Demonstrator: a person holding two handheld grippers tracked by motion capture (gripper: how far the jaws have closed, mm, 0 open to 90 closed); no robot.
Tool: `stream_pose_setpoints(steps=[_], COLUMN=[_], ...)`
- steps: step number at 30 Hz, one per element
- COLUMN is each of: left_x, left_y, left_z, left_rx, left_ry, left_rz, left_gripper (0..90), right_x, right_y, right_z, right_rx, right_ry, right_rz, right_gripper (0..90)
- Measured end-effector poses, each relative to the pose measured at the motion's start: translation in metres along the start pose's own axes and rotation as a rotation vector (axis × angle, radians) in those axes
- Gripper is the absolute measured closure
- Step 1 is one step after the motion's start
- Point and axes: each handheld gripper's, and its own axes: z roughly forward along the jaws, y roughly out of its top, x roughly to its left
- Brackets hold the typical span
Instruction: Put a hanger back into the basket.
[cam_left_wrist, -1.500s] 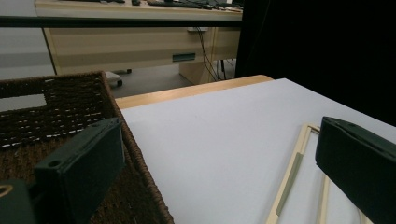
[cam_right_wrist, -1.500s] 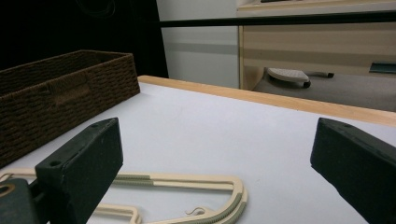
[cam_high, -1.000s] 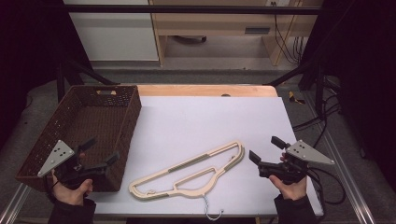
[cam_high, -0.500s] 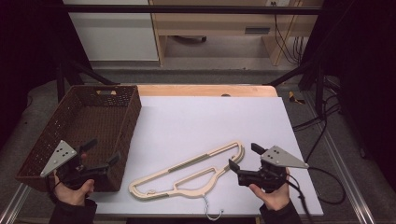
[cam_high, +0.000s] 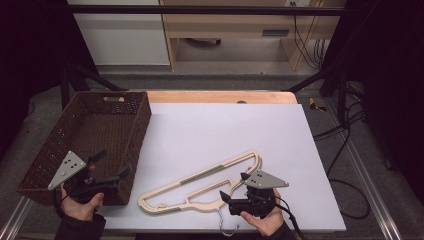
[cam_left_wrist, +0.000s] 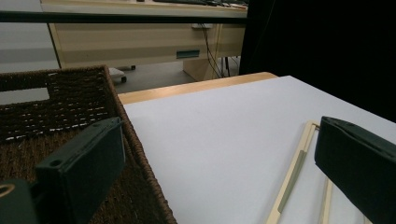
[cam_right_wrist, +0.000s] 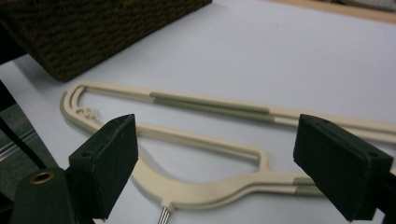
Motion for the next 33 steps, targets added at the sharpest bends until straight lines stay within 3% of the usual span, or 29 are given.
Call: stream_pose_setpoints(steps=[9,14,19,33], left_x=[-0.004,-0.005,-0.006,-0.015], left_y=[-0.001,-0.002,-0.002,-0.004], left_z=[0.002,0.003,0.003,0.009], left_rx=[0.006,0.009,0.005,0.021], left_ry=[0.0,-0.002,-0.001,-0.016], left_rz=[0.004,0.007,0.005,0.018], left_gripper=[1.4,1.5,1.8,2.5], right_x=[0.013,0.017,0.023,0.033], right_y=[-0.029,-0.036,-0.044,-0.05], right_z=[0.024,0.028,0.032,0.036], right_rx=[0.159,0.195,0.227,0.288], right_ry=[0.005,0.008,-0.001,0.021], right_rz=[0.002,0.018,-0.02,-0.012], right_gripper=[30.2,37.6,48.9,74.8])
